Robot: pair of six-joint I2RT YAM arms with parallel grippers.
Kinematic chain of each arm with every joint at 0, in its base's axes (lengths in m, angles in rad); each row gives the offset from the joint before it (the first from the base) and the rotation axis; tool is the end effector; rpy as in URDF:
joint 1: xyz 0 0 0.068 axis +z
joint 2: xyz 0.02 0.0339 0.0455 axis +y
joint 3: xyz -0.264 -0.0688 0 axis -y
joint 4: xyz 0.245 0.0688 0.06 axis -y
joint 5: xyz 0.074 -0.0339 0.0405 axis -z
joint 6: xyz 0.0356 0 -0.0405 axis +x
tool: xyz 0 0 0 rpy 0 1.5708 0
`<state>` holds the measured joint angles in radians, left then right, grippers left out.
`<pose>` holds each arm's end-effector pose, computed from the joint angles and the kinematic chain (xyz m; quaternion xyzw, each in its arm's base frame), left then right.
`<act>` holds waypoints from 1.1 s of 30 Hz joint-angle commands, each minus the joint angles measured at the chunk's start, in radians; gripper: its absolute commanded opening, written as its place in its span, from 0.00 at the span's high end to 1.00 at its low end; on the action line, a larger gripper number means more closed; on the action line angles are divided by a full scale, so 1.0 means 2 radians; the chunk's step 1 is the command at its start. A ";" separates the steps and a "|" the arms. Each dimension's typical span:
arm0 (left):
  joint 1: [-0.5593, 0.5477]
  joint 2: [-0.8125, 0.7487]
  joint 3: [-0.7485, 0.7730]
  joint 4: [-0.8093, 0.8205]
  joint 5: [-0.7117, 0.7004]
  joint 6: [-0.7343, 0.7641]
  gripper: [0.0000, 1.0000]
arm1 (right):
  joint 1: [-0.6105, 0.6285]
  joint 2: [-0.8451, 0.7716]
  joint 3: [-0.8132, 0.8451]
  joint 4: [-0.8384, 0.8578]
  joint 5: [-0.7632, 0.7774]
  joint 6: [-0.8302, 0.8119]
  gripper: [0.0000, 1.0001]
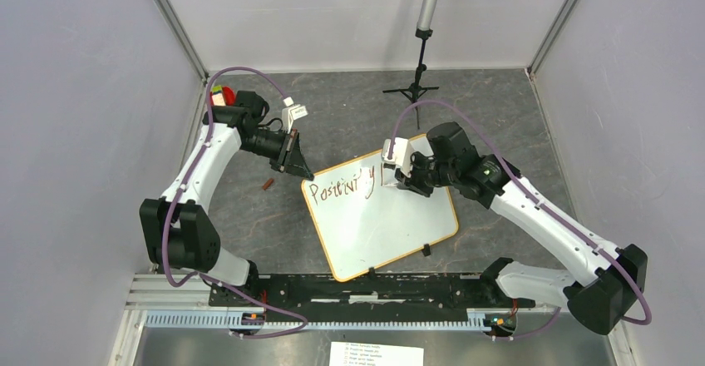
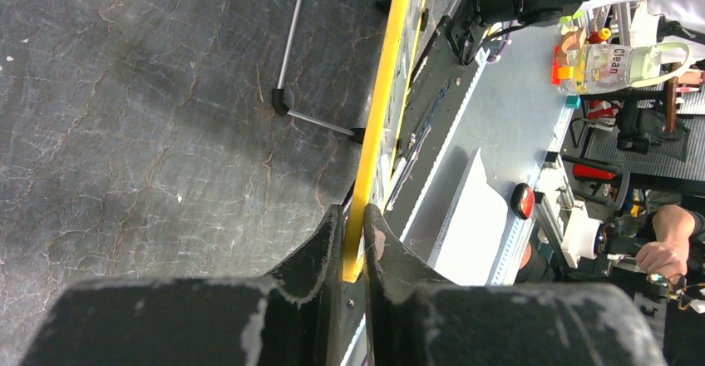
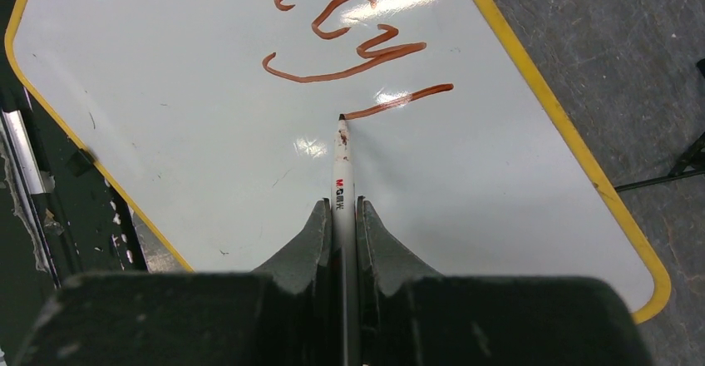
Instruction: Write a sentence on the whiteboard
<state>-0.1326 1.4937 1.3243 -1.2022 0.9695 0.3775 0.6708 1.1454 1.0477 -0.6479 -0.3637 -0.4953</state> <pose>0.2637 -0.0648 0.3023 0.2670 0.8402 -0.4495 0.1440 0.1798 0.1588 0.3170 -0.5566 0.7122 0.1996 0.3783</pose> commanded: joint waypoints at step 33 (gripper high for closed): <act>-0.003 -0.008 0.003 0.001 -0.004 -0.014 0.97 | 0.004 0.000 0.021 -0.023 0.044 -0.002 1.00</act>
<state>-0.1329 1.4937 1.3247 -1.2018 0.9691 0.3775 0.6739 1.1522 1.0988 -0.6712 -0.2581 -0.4881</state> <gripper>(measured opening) 0.164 0.145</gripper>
